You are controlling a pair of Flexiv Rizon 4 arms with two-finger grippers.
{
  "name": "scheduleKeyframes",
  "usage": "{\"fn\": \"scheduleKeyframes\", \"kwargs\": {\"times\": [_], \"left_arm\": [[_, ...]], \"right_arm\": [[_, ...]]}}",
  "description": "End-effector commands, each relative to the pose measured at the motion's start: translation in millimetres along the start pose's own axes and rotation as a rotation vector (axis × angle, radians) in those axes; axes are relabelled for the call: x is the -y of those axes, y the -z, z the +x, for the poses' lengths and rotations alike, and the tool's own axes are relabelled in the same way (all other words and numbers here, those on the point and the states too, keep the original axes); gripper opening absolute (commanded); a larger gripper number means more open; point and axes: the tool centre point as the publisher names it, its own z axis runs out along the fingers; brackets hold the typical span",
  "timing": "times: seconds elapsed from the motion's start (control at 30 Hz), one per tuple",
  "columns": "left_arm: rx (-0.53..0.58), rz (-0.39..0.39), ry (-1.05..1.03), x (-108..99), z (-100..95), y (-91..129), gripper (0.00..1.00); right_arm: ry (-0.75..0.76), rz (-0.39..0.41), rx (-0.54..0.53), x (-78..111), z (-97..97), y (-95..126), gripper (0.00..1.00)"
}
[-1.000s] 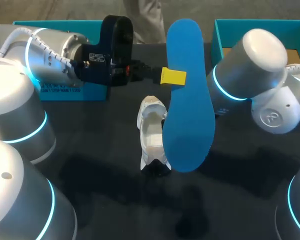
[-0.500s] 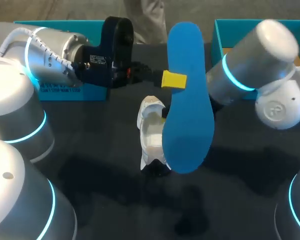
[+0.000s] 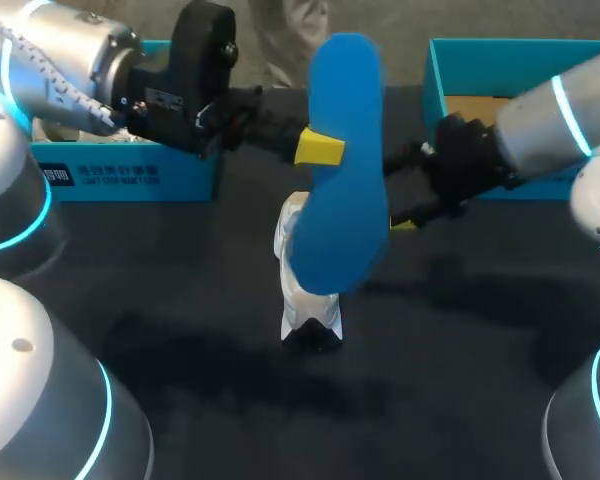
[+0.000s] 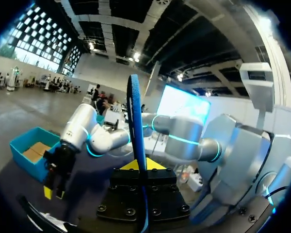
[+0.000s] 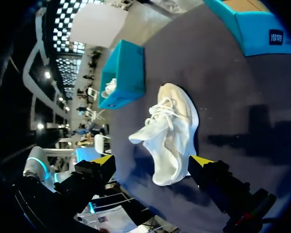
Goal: Take the shoe out of the shoebox, open the shoe tongue, remove and reinsert the insole, then place the shoe into the shoebox
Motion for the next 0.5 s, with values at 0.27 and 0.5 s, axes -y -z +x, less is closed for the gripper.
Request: {"fn": "scheduleKeyframes", "kwargs": {"times": [0.27,0.5], "left_arm": [[0.134,-0.299,-0.245,-16.2,-11.7,23.3,0.0],[0.262,-0.418,-0.425,-28.2,-27.0,31.4,0.0]], "right_arm": [[-0.007,-0.023,-0.235,0.7,29.4,37.6,1.0],[-0.077,-0.044,-0.323,-1.7,51.4,51.3,1.0]]}}
